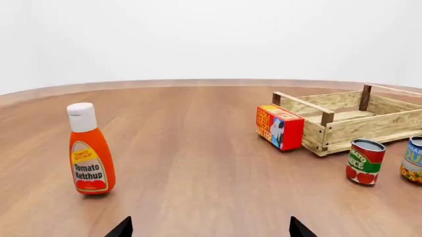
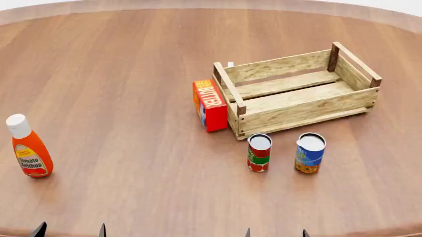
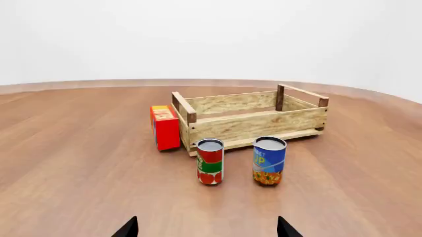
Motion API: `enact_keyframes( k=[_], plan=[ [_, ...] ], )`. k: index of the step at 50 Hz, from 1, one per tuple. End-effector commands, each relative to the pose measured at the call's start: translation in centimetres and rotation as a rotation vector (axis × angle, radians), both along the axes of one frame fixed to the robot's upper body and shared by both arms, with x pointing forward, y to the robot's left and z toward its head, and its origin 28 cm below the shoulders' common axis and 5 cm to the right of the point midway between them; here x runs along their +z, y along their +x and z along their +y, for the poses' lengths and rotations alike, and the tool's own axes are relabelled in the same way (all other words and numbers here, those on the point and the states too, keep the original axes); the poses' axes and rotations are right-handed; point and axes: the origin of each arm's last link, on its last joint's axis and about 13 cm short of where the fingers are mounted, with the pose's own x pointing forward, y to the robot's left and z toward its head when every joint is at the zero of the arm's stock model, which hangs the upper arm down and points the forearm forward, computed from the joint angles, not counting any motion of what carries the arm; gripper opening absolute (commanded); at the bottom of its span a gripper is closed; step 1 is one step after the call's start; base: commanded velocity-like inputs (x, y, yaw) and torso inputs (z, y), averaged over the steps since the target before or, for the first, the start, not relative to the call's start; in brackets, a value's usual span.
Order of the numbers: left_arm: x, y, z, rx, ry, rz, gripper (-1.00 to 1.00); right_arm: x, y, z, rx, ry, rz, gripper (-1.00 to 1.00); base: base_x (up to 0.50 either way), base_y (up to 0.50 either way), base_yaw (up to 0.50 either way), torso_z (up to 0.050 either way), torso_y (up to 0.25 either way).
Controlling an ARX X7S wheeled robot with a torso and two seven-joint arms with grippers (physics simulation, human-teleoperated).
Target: Pick up the tomato sauce, and put it in the wooden tray.
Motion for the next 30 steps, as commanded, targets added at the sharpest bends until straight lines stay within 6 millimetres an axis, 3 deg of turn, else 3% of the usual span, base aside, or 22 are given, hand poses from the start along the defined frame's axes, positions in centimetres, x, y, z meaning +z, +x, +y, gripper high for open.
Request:
enact_keyframes(
  k=[1, 30],
  plan=[
    [0.04, 0.02, -0.04, 0.000, 0.031, -0.001, 1.00, 0.00, 0.00, 0.03, 0.000, 0.000, 0.000, 1.00, 0.00, 0.00, 0.00, 0.000, 0.000],
    [0.12, -0.11, -0.01, 0.002, 0.003, 0.003, 1.00, 0.21, -0.30, 0.23, 0.005, -0.018, -0.014, 1.00, 0.03, 0.00, 0.00, 0.000, 0.000]
  ],
)
